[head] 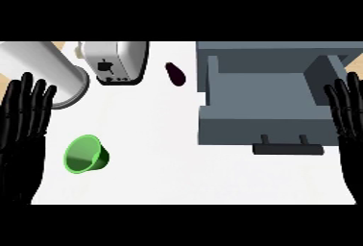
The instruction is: Pick up the cup, place it into the drawer and close the drawer
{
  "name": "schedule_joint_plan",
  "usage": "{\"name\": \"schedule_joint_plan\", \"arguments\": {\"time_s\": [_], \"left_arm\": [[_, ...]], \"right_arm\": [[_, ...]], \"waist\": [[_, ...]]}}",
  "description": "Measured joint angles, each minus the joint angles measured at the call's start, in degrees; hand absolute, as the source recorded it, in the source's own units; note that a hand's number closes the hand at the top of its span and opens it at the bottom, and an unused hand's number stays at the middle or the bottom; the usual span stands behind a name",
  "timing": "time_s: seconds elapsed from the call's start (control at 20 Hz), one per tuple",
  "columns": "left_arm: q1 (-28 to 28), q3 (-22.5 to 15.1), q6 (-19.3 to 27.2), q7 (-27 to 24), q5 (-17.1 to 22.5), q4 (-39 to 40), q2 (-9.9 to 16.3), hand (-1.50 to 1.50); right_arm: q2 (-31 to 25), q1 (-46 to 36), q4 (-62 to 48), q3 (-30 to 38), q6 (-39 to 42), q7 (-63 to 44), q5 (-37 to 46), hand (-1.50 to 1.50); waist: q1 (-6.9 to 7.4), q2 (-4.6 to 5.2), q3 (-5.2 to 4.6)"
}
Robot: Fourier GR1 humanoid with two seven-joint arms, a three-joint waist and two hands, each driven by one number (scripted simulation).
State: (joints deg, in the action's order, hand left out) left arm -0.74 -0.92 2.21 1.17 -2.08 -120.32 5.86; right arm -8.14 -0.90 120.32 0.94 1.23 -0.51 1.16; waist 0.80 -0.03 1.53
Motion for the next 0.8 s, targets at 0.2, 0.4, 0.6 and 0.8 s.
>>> {"name": "schedule_joint_plan", "arguments": {"time_s": [0.2,0.4,0.6,0.8], "left_arm": [[3.5,3.8,-5.7,-1.1,6.6,-2.3,3.3,-1.5],[7.1,8.3,-10.7,-0.8,17.1,-0.3,4.8,-1.5],[8.5,12.5,-14.0,0.1,25.2,5.1,5.3,-1.5],[8.1,15.9,-17.6,-0.9,28.9,11.7,6.7,-1.5]], "right_arm": [[1.7,-0.1,-0.3,-1.0,-0.6,1.1,0.1,-1.5],[1.3,0.1,-0.4,-1.9,1.1,-1.2,-1.6,-1.5],[0.4,-1.5,-2.3,-2.3,3.1,-4.5,-3.6,-1.5],[0.0,-4.8,-5.6,-1.5,4.0,-5.6,-4.4,-1.5]], "waist": [[-0.15,-0.03,-0.99],[0.01,0.02,-1.4],[-0.21,0.07,-1.52],[-0.44,0.08,-1.53]]}}
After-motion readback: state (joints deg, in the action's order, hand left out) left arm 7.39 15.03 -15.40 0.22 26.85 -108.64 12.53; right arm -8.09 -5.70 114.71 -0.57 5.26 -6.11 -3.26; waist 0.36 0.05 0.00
